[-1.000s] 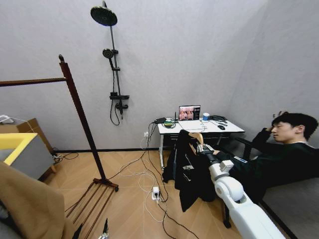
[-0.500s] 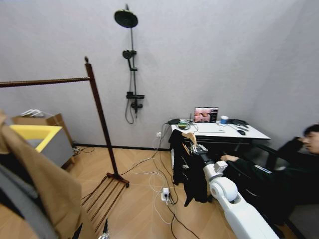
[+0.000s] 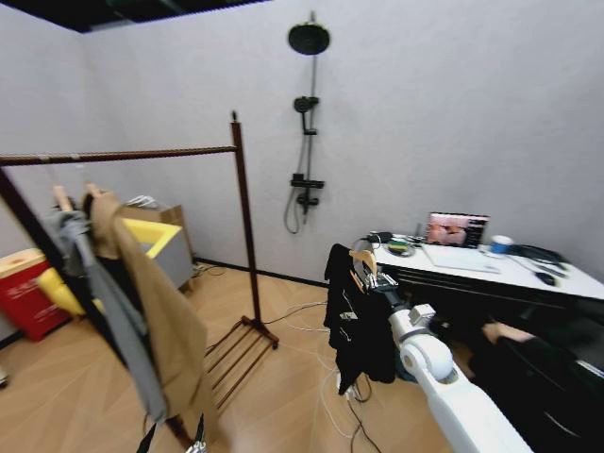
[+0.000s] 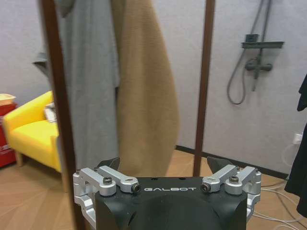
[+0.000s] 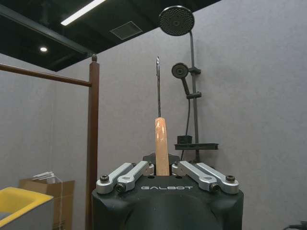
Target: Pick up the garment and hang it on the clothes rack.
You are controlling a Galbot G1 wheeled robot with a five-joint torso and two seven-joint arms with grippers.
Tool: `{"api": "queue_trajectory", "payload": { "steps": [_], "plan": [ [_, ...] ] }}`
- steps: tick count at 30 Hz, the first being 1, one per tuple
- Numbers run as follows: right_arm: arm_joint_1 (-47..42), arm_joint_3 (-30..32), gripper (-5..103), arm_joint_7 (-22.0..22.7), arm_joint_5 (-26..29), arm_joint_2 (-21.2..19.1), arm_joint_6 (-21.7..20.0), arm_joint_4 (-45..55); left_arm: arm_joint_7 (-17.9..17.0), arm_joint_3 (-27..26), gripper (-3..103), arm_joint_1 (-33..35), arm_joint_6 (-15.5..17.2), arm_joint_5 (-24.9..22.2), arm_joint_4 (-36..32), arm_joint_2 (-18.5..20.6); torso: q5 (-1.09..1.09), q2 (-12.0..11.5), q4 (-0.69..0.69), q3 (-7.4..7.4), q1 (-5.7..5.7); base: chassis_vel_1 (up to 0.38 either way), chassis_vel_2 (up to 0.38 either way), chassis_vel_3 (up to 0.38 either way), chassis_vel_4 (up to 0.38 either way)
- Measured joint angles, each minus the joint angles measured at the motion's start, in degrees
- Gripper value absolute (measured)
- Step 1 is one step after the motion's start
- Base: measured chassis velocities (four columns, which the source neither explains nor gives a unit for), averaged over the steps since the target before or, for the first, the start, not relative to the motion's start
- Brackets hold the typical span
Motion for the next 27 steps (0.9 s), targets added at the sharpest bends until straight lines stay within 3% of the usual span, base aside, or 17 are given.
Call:
{"api": "queue_trajectory", "payload": {
  "steps": [18,27],
  "plan": [
    [-1.1,0.3,10,-0.5,0.3,-0.7,-0.4,1.8,0.0,0.0,100,0.0,0.0,0.0,0.0,0.0,-0.01,0.0,-0.01,-0.01,0.00,0.128,0.129,0.130,0.124],
    [-1.6,1.1,10,-3.0,-0.9,-1.0,-0.3,2.0,0.0,0.0,100,0.0,0.0,0.0,0.0,0.0,-0.01,0.0,0.03,-0.01,-0.01,0.108,0.108,0.096,0.097]
  ]
}}
